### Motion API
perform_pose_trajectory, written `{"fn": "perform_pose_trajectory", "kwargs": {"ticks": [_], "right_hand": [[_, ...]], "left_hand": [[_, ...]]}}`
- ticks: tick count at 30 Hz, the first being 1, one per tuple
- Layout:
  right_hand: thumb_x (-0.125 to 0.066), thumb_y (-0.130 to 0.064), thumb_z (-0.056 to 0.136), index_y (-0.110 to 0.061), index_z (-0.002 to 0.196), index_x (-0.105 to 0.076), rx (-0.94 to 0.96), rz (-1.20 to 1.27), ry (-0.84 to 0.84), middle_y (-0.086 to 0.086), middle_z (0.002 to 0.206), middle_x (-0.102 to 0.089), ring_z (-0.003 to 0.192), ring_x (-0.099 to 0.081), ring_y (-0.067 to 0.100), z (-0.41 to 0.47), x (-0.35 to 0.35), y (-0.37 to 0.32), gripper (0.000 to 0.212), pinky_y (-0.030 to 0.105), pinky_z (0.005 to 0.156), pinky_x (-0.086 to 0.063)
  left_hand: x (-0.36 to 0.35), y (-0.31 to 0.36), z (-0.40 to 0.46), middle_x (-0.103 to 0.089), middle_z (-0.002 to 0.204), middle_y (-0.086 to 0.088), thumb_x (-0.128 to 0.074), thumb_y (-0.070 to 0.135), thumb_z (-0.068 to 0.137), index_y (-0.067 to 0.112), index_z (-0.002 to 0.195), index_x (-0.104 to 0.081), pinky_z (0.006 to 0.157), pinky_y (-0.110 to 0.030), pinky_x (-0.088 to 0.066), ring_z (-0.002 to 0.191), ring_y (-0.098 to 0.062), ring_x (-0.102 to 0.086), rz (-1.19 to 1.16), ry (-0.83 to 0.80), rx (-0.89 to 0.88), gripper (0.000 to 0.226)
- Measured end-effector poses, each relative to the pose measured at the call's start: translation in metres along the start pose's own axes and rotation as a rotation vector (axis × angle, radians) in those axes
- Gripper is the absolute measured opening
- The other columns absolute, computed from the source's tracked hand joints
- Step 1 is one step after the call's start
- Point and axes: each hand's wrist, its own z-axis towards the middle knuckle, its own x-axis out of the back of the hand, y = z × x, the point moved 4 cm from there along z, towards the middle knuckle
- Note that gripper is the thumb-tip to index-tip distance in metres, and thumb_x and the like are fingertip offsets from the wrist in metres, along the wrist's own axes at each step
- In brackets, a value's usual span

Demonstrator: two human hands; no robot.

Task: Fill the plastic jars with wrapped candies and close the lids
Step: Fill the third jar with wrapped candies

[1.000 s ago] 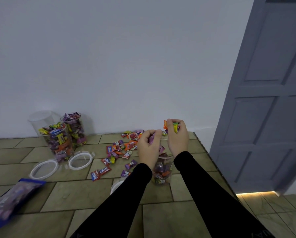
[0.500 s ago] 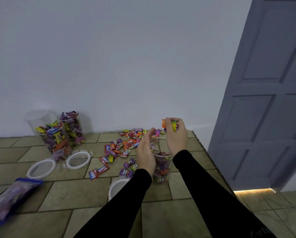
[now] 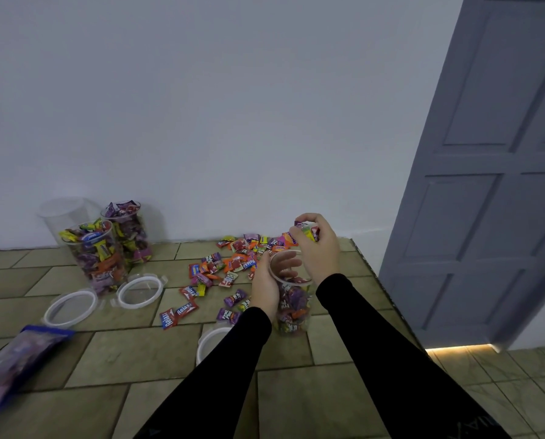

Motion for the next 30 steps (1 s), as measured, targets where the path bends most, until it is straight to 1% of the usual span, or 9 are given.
{"fn": "perform_pose_trajectory", "kwargs": {"ticks": [2, 5, 8, 15, 17, 19, 23, 27, 30], "right_hand": [[-0.061, -0.002, 0.087, -0.009, 0.094, -0.059, 0.042, -0.039, -0.073, -0.002, 0.087, -0.057, 0.065, -0.057, -0.013, -0.004, 0.000, -0.002, 0.011, 0.003, 0.061, -0.043], [-0.063, -0.006, 0.086, -0.018, 0.088, -0.056, 0.039, -0.080, -0.203, 0.004, 0.081, -0.059, 0.066, -0.069, 0.018, -0.008, -0.004, 0.004, 0.014, 0.036, 0.064, -0.059], [-0.065, -0.004, 0.083, -0.015, 0.084, -0.054, 0.129, -0.188, -0.202, -0.004, 0.069, -0.056, 0.061, -0.057, 0.000, -0.008, -0.001, 0.004, 0.016, 0.014, 0.061, -0.047], [-0.070, -0.021, 0.078, -0.018, 0.076, -0.059, 0.076, -0.162, -0.211, 0.004, 0.074, -0.065, 0.068, -0.067, 0.019, -0.006, -0.001, 0.016, 0.011, 0.037, 0.064, -0.057], [-0.072, -0.022, 0.076, -0.020, 0.073, -0.061, 0.123, -0.210, -0.219, -0.003, 0.078, -0.063, 0.078, -0.062, 0.006, -0.005, 0.000, 0.017, 0.011, 0.026, 0.077, -0.052], [-0.074, -0.018, 0.077, -0.021, 0.074, -0.064, 0.164, -0.268, -0.228, -0.003, 0.083, -0.061, 0.082, -0.054, -0.002, -0.004, 0.000, 0.017, 0.011, 0.011, 0.075, -0.041], [-0.067, -0.029, 0.077, -0.020, 0.088, -0.068, 0.177, -0.215, -0.297, -0.001, 0.083, -0.064, 0.073, -0.056, 0.000, -0.006, -0.002, 0.014, 0.015, 0.011, 0.068, -0.042], [-0.061, -0.015, 0.091, -0.016, 0.117, -0.060, 0.074, 0.038, -0.364, 0.005, 0.082, -0.069, 0.074, -0.069, 0.022, -0.014, -0.003, 0.015, 0.027, 0.039, 0.072, -0.059], [-0.049, -0.014, 0.099, -0.018, 0.125, -0.055, 0.056, 0.114, -0.366, 0.007, 0.087, -0.070, 0.076, -0.070, 0.018, -0.017, -0.002, 0.011, 0.027, 0.028, 0.070, -0.056]], "left_hand": [[-0.001, 0.000, -0.003, -0.070, 0.090, -0.017, -0.022, 0.042, 0.105, 0.001, 0.098, -0.069, 0.073, -0.036, -0.051, 0.078, -0.028, -0.060, -0.023, 0.004, 0.004, 0.063], [-0.002, 0.000, -0.006, -0.072, 0.083, -0.010, -0.024, 0.041, 0.105, 0.007, 0.090, -0.072, 0.073, -0.034, -0.052, 0.076, -0.024, -0.064, -0.004, -0.018, -0.017, 0.061], [0.000, 0.001, -0.006, -0.073, 0.086, -0.007, -0.022, 0.041, 0.105, 0.008, 0.096, -0.071, 0.072, -0.031, -0.054, 0.079, -0.019, -0.066, 0.044, -0.008, -0.057, 0.060], [-0.002, 0.001, -0.005, -0.073, 0.075, -0.002, -0.022, 0.041, 0.105, 0.011, 0.089, -0.071, 0.068, -0.026, -0.056, 0.071, -0.012, -0.068, 0.053, -0.024, -0.058, 0.060], [-0.002, 0.001, -0.006, -0.074, 0.075, 0.000, -0.022, 0.040, 0.105, 0.013, 0.087, -0.071, 0.069, -0.026, -0.055, 0.070, -0.010, -0.069, 0.061, -0.016, -0.066, 0.059], [-0.002, 0.000, -0.005, -0.074, 0.077, 0.000, -0.022, 0.040, 0.105, 0.012, 0.087, -0.071, 0.073, -0.028, -0.054, 0.072, -0.009, -0.069, 0.062, -0.012, -0.068, 0.060], [-0.002, 0.001, -0.008, -0.075, 0.097, -0.009, -0.021, 0.043, 0.105, 0.011, 0.100, -0.072, 0.076, -0.029, -0.057, 0.090, -0.016, -0.070, 0.052, -0.027, -0.054, 0.060], [-0.003, 0.002, -0.010, -0.072, 0.106, -0.018, -0.020, 0.044, 0.104, 0.005, 0.103, -0.073, 0.095, -0.041, -0.049, 0.100, -0.026, -0.067, 0.057, -0.015, -0.062, 0.066], [-0.002, 0.003, -0.009, -0.069, 0.105, -0.025, -0.021, 0.042, 0.105, -0.003, 0.104, -0.070, 0.093, -0.041, -0.050, 0.097, -0.029, -0.066, 0.055, -0.021, -0.074, 0.066]]}}
